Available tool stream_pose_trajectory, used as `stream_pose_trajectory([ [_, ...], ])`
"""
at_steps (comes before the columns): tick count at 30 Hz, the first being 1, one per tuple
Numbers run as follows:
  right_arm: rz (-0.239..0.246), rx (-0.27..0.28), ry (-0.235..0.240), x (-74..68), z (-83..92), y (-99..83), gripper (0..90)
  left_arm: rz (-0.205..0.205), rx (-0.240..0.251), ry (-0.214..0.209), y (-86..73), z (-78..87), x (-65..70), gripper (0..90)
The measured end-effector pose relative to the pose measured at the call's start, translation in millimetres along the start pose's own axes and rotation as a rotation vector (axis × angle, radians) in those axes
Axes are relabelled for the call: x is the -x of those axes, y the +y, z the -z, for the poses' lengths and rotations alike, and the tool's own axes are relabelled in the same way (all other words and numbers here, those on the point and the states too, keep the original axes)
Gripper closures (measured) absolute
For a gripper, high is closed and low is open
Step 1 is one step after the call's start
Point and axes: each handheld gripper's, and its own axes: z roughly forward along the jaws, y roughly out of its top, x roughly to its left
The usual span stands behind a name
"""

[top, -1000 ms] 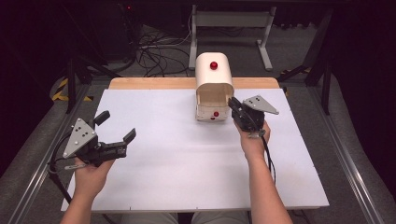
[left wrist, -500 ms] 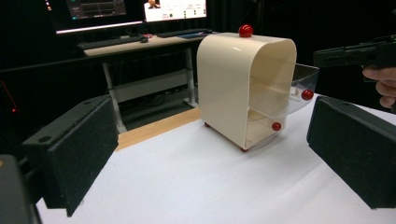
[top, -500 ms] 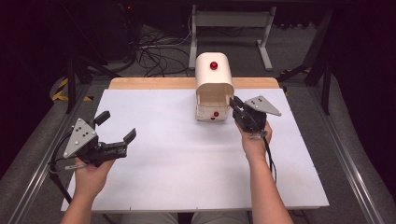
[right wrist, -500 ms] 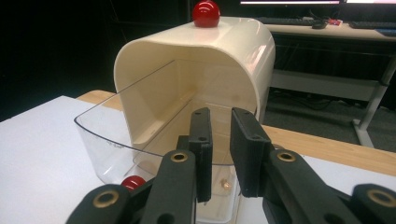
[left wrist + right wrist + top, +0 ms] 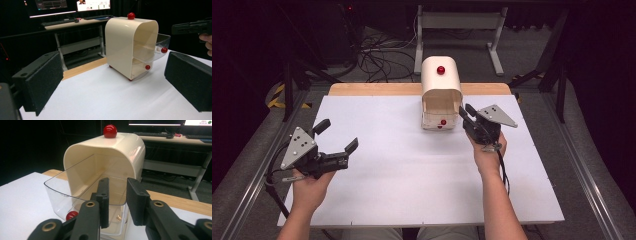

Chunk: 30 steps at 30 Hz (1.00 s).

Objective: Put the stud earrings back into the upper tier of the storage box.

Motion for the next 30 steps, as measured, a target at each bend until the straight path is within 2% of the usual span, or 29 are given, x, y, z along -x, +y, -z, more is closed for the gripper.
stream_pose_trajectory([
  [9, -0.018, -0.007, -0.001, 4.7, 6.3, -7.7, 62.1, 0.000, -0.002, -0.002, -0.4, -0.6, 0.3, 2.6],
  [19, -0.015, -0.001, 0.006, 7.2, 13.7, -9.0, 54.8, 0.001, -0.002, -0.002, -0.6, -0.9, 0.5, 2.6],
  [30, -0.022, -0.013, 0.017, 11.5, 18.6, -18.0, 46.3, 0.001, -0.007, 0.000, -1.3, -1.4, 0.1, 2.6],
])
